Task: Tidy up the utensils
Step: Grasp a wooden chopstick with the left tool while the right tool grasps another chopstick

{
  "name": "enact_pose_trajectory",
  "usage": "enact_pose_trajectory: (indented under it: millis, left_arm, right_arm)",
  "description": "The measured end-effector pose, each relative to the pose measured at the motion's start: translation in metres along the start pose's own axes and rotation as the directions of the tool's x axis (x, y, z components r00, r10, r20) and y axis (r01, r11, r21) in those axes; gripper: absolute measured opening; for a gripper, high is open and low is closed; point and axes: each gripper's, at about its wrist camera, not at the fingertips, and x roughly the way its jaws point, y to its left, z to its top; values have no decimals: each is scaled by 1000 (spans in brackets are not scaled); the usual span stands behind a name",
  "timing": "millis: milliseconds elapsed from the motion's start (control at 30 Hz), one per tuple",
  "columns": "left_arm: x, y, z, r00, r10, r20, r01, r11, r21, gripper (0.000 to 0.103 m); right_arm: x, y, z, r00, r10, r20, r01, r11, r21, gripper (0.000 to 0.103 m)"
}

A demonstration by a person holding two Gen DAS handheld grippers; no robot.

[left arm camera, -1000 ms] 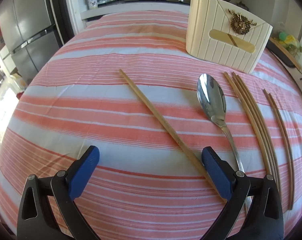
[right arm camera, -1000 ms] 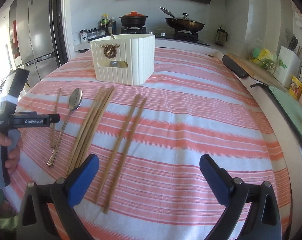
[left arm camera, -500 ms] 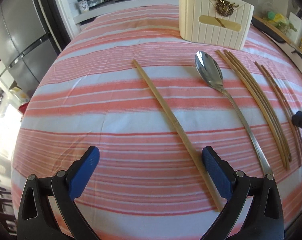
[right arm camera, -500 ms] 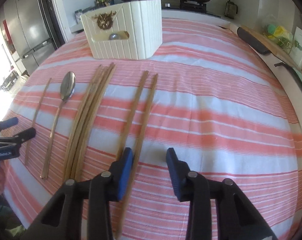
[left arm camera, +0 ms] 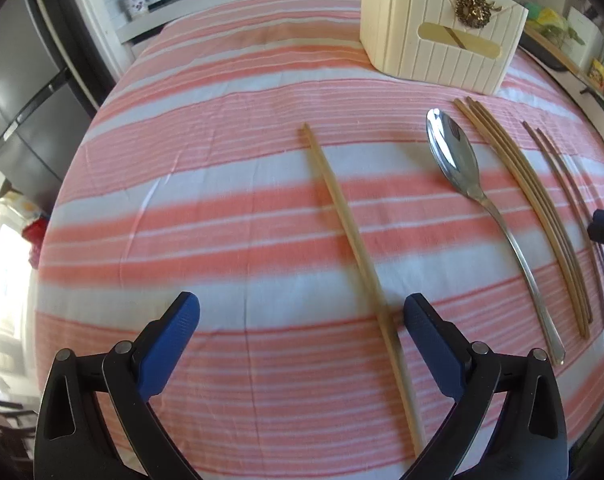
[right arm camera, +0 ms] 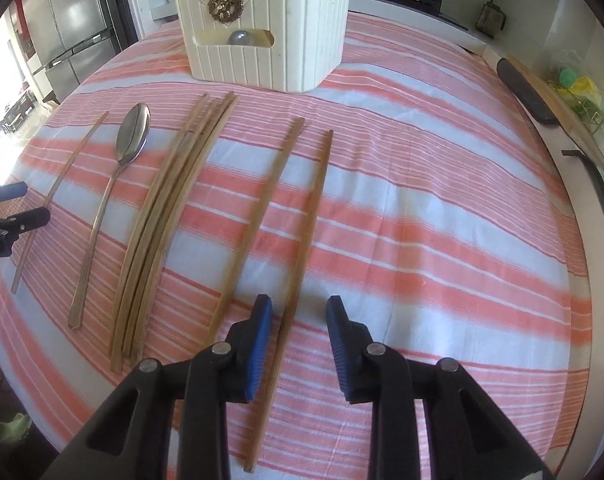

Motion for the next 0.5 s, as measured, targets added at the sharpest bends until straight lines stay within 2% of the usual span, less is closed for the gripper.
enact_pose_trajectory:
  millis: [67,133,167,200,233,267,300,400,500]
  left_arm:
    - [8,2,16,1000,-20,-19,20,1000,8,96]
    - [15,4,31,997,-70,-40,69,998,-10,87]
    - [17,4,38,997,-71,-39,71,997,-13,78]
    - [18,2,44,997,-76,-31,76,997,-5,62]
    - [18,-2,49,996,-86,-21,86,996,11,49]
    - [17,-6,52,996,-89,-14,90,995,31,22]
    - [17,-8,54,995,-94,-10,95,995,44,10]
    - [7,-7,56,995,-99,31,98,995,30,5]
    - [-22,2,54,982,-142,122,145,989,-17,5]
  right_arm:
    - [7,-3,16,1000,9,-9,-9,1000,-6,30]
    - [16,-8,34,1000,28,-12,-28,1000,11,30]
    - [20,-11,44,999,36,-13,-36,999,25,29]
    - [24,-13,54,999,43,-11,-43,998,34,26]
    - [28,-15,62,999,48,-13,-48,998,38,12]
    - [31,-17,69,999,52,-13,-51,998,47,8]
    - [33,-19,75,998,66,-9,-65,996,65,6]
    - [27,-25,82,995,93,27,-95,989,113,6]
    - [-5,-27,77,984,133,116,-147,981,126,6]
